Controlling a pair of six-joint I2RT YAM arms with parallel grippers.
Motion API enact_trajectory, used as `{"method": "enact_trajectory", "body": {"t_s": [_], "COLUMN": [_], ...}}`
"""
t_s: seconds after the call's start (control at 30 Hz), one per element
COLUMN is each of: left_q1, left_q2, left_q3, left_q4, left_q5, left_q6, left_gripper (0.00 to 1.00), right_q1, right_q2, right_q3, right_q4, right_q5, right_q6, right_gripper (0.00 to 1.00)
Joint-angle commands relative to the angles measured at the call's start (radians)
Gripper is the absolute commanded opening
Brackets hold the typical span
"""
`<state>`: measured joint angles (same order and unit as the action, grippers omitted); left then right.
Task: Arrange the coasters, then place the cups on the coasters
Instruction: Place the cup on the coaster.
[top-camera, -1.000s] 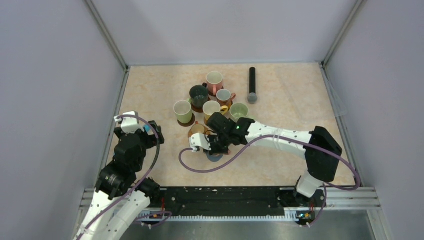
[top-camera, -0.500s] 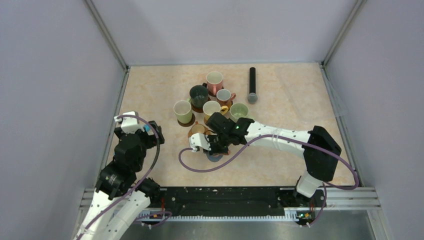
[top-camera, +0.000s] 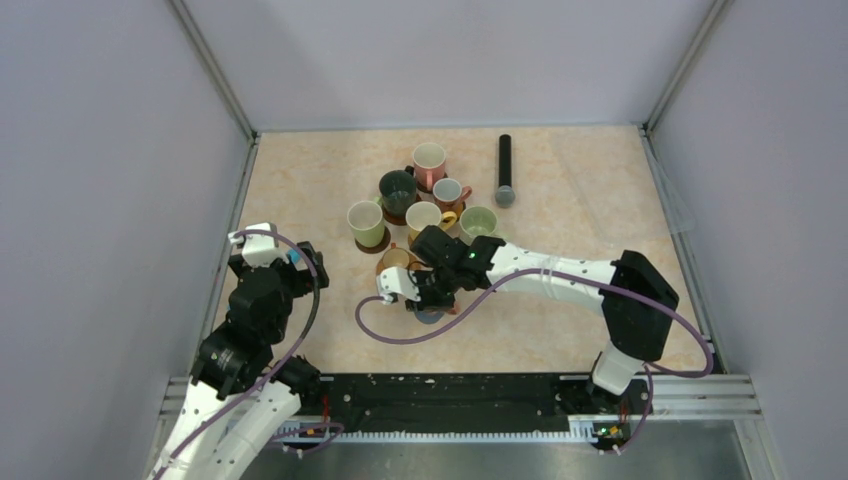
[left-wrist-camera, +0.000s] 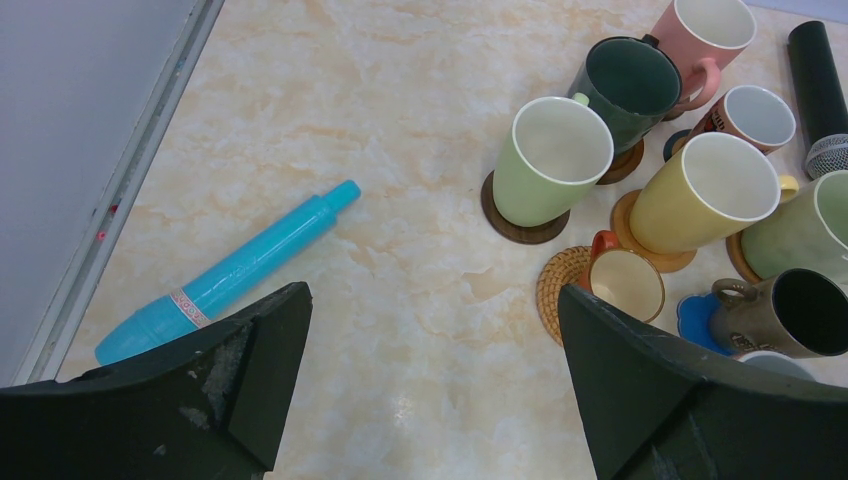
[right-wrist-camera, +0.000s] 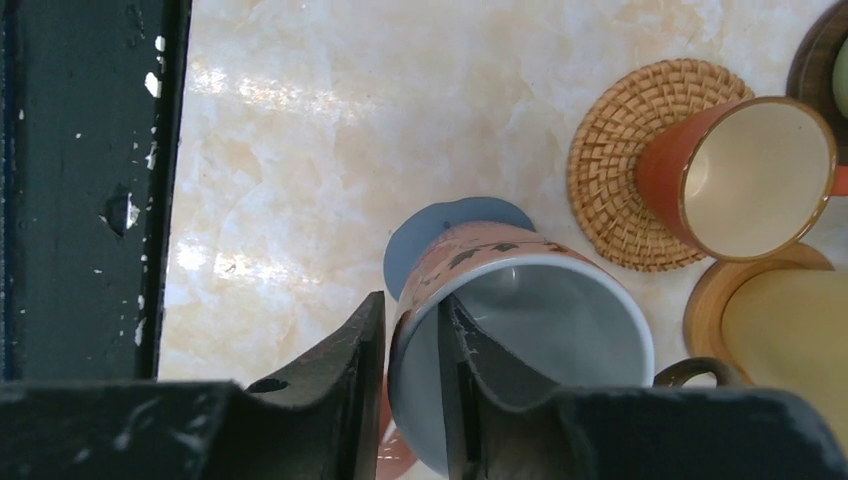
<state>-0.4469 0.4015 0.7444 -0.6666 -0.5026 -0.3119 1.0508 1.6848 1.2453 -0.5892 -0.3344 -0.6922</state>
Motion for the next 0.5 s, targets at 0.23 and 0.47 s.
{"method": "enact_trajectory", "body": {"t_s": [0.23,0.47], "left_q1": [-0.001,-0.001], "left_q2": [0.002,-0.016], "left_q3": [0.013,0.012], "left_q4": [0.036,0.052], "left_q5": [-0.008,0.037], "left_q6": [0.008,0.009], "left_gripper": [0.99,0.99], "right_q1": [-0.003,-0.004], "right_q2": [-0.075,-0.173], "right_q3": [0.071,0.066], "right_q4": [0.051,0.149], "right_q5": [0.0,0.066], "right_q6": [0.022,0.131], "right_gripper": [0.66,0.99]}}
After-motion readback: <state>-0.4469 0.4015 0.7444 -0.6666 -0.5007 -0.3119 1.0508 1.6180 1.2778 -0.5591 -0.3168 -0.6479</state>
